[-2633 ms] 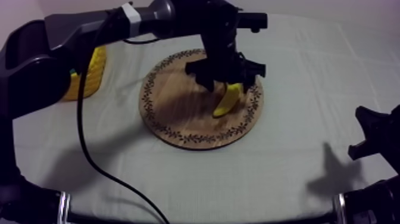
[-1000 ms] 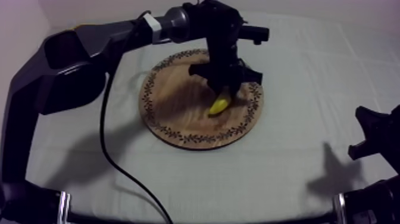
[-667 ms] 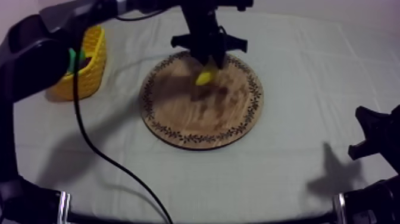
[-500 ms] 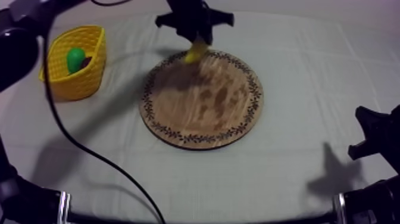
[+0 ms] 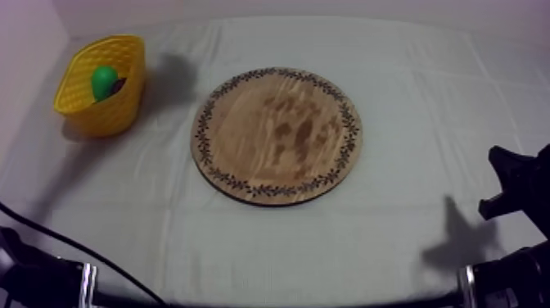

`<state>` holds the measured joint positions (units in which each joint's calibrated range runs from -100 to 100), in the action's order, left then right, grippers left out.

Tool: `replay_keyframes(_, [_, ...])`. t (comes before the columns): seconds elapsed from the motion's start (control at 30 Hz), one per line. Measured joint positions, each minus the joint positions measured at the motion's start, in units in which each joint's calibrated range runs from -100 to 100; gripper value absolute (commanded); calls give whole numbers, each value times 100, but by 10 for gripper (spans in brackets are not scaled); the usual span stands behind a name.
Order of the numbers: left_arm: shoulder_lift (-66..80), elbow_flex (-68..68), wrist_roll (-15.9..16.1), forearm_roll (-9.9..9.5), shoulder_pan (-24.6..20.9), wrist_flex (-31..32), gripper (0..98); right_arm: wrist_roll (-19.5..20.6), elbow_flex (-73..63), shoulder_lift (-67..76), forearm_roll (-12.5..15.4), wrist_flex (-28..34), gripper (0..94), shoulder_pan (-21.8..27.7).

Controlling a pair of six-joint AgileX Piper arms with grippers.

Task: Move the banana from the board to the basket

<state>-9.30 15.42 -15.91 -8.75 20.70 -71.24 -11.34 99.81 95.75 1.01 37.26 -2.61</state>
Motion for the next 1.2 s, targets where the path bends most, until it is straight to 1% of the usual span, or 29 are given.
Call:
replay_keyframes(0.2, [618, -666, 83, -176, -471, 499, 0, 0, 0, 0, 0, 0, 3, 0])
replay_keyframes(0.33, [694, -976, 122, -278, -846, 762, 0, 0, 0, 0, 0, 0, 3, 0])
replay_keyframes(0.53, [582, -1350, 107, -424, -1292, 940, 0, 0, 0, 0, 0, 0, 3, 0])
replay_keyframes(0.67, [417, -1621, 86, -529, -1509, 982, 0, 0, 0, 0, 0, 0, 3, 0])
replay_keyframes(0.77, [281, -1900, 31, -632, -1632, 1054, 0, -10, 0, 0, 0, 0, 3, 0])
replay_keyframes(0.87, [180, -2153, 2, -685, -1701, 1105, 0, -14, 0, 0, 0, 0, 3, 0])
replay_keyframes(1.03, [79, -2424, 8, -702, -1763, 1083, 0, 0, 0, 0, 0, 0, 3, 0])
replay_keyframes(1.2, [-1, -2704, -14, -713, -1773, 899, 0, 0, 0, 0, 0, 0, 3, 0])
